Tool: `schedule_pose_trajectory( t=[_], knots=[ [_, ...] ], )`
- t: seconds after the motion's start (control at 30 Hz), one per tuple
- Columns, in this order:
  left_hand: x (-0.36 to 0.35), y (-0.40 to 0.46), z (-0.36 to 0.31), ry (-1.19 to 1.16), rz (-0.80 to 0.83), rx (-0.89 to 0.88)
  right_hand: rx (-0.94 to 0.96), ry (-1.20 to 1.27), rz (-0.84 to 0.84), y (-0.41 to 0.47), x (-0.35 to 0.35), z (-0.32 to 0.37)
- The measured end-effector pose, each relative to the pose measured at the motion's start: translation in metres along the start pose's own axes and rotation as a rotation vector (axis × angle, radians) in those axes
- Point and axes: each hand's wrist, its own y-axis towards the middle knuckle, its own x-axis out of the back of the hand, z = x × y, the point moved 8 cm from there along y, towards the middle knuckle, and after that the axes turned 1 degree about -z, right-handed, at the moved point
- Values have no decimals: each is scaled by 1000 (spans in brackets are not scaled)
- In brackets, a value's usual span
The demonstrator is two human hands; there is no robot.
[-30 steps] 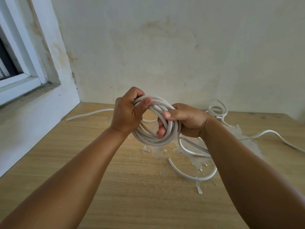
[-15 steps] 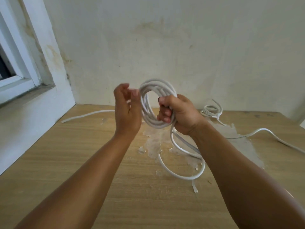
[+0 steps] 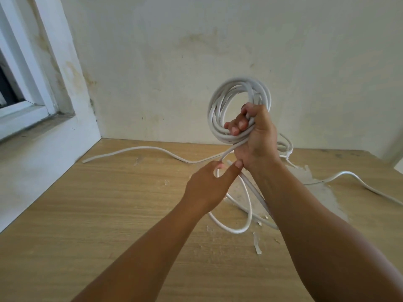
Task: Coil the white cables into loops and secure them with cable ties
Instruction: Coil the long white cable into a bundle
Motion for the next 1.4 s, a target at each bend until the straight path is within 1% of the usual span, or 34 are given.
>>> schedule_pose_trajectory(
  t=[0.07, 0.13, 0.2, 0.27, 0.33, 0.5, 0.6, 0.67, 0.73, 0.8, 0.9, 0.97, 1.0, 1.1, 1.2, 1.23, 1.27, 1.3, 1.33, 1.4],
  knots=[
    [-1, -2, 1, 79, 47, 7, -10, 95, -14, 1, 2, 2],
    [0, -4, 1, 50, 88, 17, -21, 151, -28, 3, 2, 4],
    [3, -2, 2, 16, 89, 29, -28, 175, -42, 4, 3, 6],
    [7, 1, 2, 51, 60, 22, -37, 195, -54, 4, 4, 5],
    [11, 4, 3, 103, 9, 3, -48, 224, -52, 4, 4, 5],
    [25, 10, 3, 113, -141, -43, -73, 270, 0, 5, -3, 7],
    [35, 8, -4, 120, -235, -131, -78, 286, 13, 5, -4, 8],
    [45, 7, -6, 128, -324, -181, -85, 298, 16, 5, -3, 8],
    [56, 5, -4, 89, -427, -249, -96, 294, 10, 6, 0, 6],
    [61, 7, 2, 35, -451, -297, -111, 272, 16, 5, 2, 1],
    [60, 16, 17, -12, -344, -263, -146, 234, 39, 2, 4, -7],
    [58, 24, 33, 30, -277, -180, -184, 194, 60, -1, 5, -15],
    [60, 28, 41, 76, -275, -148, -204, 160, 75, -3, 6, -20],
    [73, 37, 55, 279, -314, -141, -264, 26, 119, -9, 11, -34],
    [85, 41, 60, 629, -311, -113, -322, -110, 127, -11, 23, -41],
    [88, 45, 65, 743, -275, -65, -340, -161, 138, -12, 27, -42],
    [90, 49, 71, 806, -218, -5, -362, -208, 155, -12, 31, -43],
    [91, 52, 78, 808, -139, 45, -390, -253, 179, -14, 33, -43],
    [89, 54, 84, 756, -57, 80, -422, -298, 207, -16, 36, -45],
    [83, 57, 91, 668, 70, 108, -486, -386, 275, -22, 38, -49]
  ],
)
